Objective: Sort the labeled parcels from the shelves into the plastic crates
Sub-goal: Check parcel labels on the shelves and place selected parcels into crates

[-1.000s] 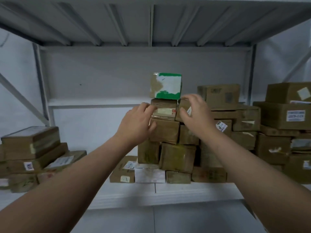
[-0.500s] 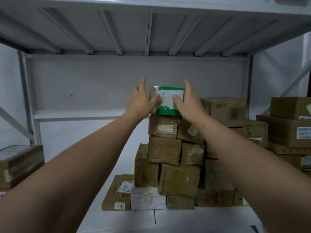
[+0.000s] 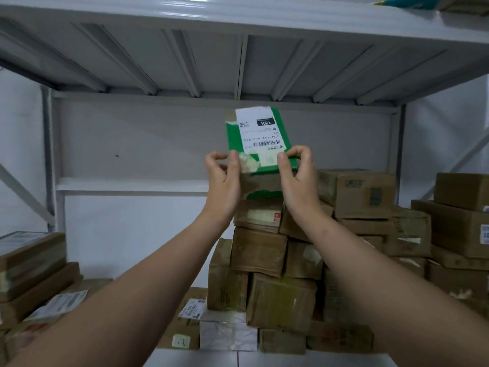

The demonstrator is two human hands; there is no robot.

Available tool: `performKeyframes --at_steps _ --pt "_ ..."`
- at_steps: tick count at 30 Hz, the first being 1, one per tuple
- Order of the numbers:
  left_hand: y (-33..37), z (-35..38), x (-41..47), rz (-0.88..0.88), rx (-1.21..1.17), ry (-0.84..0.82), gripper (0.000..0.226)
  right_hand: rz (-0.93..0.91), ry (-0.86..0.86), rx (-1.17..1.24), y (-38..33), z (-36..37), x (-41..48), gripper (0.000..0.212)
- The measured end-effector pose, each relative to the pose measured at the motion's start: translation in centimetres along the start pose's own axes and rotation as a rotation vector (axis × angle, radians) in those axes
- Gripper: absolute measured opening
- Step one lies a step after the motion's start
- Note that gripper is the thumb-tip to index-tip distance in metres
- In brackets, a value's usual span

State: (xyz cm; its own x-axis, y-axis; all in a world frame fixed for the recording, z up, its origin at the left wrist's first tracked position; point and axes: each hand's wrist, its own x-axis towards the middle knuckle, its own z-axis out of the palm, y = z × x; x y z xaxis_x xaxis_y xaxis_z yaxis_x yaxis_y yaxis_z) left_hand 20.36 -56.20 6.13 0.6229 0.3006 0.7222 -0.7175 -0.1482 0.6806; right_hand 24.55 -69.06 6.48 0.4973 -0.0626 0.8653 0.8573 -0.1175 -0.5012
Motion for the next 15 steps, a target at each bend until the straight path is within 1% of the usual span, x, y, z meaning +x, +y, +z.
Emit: performKeyframes --at_steps 3,5,8,10,11,13,15 --pt "-0.2 -1.7 -1.8 -0.021 -0.065 0.124 0.029 -0.072 0.021 -0.002 -0.9 0.8 -2.6 0.012" --pt "-0.4 -3.1 -2.9 -0.014 -0.099 0.140 0.028 -0.085 -0.014 0.073 -1.5 1.5 -4.3 0.016" --pt "-0.6 -5.5 -3.9 -0.008 -0.124 0.113 0.030 -0.057 -0.042 0.159 -2.8 2.7 -6.0 0.039" --pt "-0.3 -7.4 -4.4 0.030 -0.135 0.069 0.036 0.002 -0.068 0.167 -3.7 3.5 -6.6 0.054" --pt "-0.1 -8.4 -4.6 0.051 -0.145 0.024 0.043 0.041 -0.091 0.178 -4.1 4.0 -6.9 0.055" --pt "0.1 -10.5 -4.8 0.071 -0.135 -0.108 0.062 0.117 -0.135 0.239 -4.5 5.4 -7.6 0.048" --pt "0.1 -12.8 -4.9 0.031 -0.079 -0.185 0.074 0.192 -0.142 0.335 -4.7 7.0 -8.6 0.035"
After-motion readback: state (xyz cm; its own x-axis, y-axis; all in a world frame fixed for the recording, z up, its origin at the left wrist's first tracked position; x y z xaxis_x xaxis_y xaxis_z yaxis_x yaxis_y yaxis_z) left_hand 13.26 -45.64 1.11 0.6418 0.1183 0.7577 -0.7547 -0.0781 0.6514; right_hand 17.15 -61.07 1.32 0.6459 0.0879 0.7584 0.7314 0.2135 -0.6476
